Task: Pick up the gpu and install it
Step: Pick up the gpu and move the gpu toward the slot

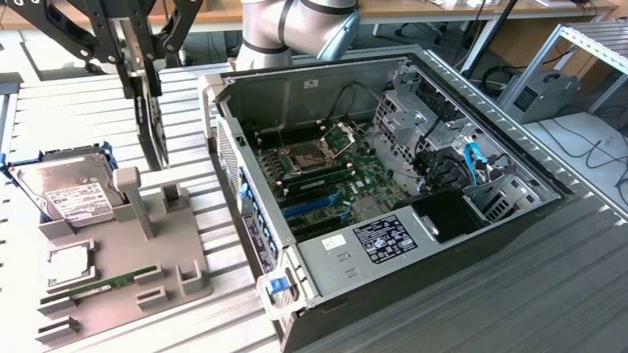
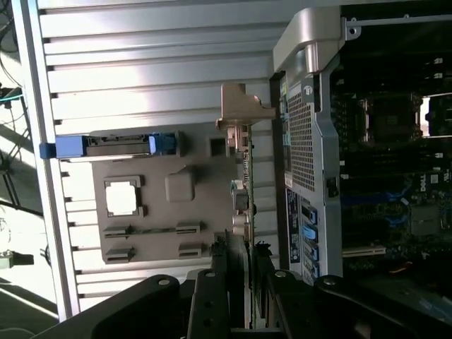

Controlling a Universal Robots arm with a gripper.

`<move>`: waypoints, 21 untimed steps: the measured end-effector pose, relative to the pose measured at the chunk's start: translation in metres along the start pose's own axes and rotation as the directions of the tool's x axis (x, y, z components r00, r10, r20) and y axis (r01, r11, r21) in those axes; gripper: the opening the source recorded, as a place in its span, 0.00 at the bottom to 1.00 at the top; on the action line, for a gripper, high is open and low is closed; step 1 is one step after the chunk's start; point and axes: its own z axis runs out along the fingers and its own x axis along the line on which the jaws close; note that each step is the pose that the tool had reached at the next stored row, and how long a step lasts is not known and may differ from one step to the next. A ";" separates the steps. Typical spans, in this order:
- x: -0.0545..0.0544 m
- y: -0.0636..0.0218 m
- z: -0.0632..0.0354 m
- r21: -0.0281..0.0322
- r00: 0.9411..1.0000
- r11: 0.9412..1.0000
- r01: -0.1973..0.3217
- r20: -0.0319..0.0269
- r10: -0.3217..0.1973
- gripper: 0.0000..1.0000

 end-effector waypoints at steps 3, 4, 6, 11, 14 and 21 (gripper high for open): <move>-0.001 -0.0001 -0.0001 -0.005 1.000 1.000 0.000 -0.001 0.000 0.27; -0.001 -0.0006 0.0000 -0.007 1.000 1.000 0.000 -0.001 0.000 0.27; -0.002 -0.0022 0.0001 -0.009 1.000 1.000 0.000 -0.002 0.000 0.27; -0.004 -0.0061 0.0011 -0.009 1.000 1.000 0.000 -0.004 0.000 0.27; -0.005 -0.0080 0.0019 -0.009 1.000 1.000 0.000 -0.005 0.000 0.27; -0.006 -0.0119 0.0042 -0.009 1.000 1.000 0.000 -0.005 0.000 0.27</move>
